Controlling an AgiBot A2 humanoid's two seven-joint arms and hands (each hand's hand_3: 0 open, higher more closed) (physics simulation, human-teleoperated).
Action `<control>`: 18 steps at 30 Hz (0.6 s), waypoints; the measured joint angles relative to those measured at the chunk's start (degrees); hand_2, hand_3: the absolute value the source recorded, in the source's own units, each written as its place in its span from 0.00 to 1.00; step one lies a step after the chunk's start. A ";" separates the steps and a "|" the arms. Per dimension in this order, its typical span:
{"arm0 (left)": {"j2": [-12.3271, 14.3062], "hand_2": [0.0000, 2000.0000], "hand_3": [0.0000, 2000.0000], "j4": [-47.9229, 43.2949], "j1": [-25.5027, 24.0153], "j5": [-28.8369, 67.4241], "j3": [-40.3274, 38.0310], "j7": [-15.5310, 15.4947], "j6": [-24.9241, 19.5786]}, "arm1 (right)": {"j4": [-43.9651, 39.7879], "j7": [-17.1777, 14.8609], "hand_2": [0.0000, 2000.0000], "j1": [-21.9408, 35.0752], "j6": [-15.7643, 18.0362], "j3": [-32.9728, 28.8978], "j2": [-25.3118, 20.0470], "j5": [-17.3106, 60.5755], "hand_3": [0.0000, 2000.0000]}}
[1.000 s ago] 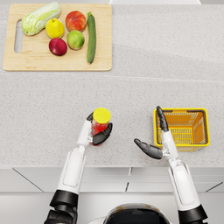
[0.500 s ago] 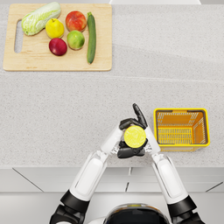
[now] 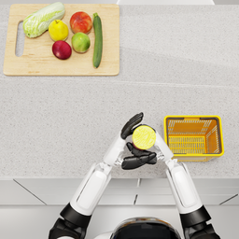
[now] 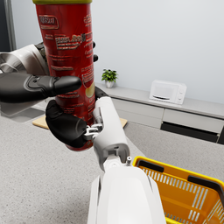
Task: Pick up the red potato chip and place it into the yellow basket
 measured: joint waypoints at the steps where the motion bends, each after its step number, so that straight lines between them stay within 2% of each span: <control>1: -0.05 0.00 0.00 -0.73 -0.27 -0.03 -2.61 0.01 0.01 | 0.17 0.17 1.00 0.86 -1.86 -1.87 -0.57 0.01 1.00; 6: 0.01 0.00 0.00 -2.21 -1.05 -0.12 -16.95 0.03 0.04 | 1.35 0.50 1.00 4.82 -4.58 -14.67 -1.52 -0.05 1.00; 7: 0.01 0.00 0.00 -1.80 -1.32 -0.13 -18.55 0.03 0.05 | 1.57 0.38 1.00 5.11 -4.32 -17.27 -1.44 -0.06 1.00; 10: 0.07 0.00 0.00 0.32 -1.86 -0.15 -20.84 0.03 0.05 | 1.81 0.55 1.00 4.92 -6.86 -24.34 -1.30 -0.08 1.00; 11: 0.11 0.00 0.00 1.04 -1.87 -0.15 -21.26 0.03 0.05 | 1.86 -1.99 1.00 4.56 -6.58 -26.43 -1.33 -0.10 1.00; 12: 0.17 0.00 0.00 1.74 -1.81 -0.15 -21.57 0.03 0.05 | 1.98 -7.04 1.00 3.98 -6.41 -28.41 -1.47 -0.11 1.00; 13: 0.23 0.00 0.00 2.34 -1.74 -0.15 -21.79 0.03 0.05 | 1.91 -10.58 1.00 3.39 -6.90 -30.15 -1.60 -0.10 1.00; 14: 0.30 0.00 0.00 2.86 -1.64 -0.15 -21.90 0.03 0.05 | 1.87 -13.04 1.00 2.79 -7.48 -31.64 -1.71 -0.10 1.00; 16: 0.43 0.00 0.00 3.67 -1.48 -0.15 -22.05 0.03 0.05 | 1.70 -16.19 1.00 1.45 -7.60 -33.74 -1.97 -0.11 1.00; 18: 0.54 0.00 0.00 4.23 -1.47 -0.15 -21.98 0.03 0.05 | 1.18 -17.71 1.00 -0.09 -7.71 -34.06 -2.28 -0.11 1.00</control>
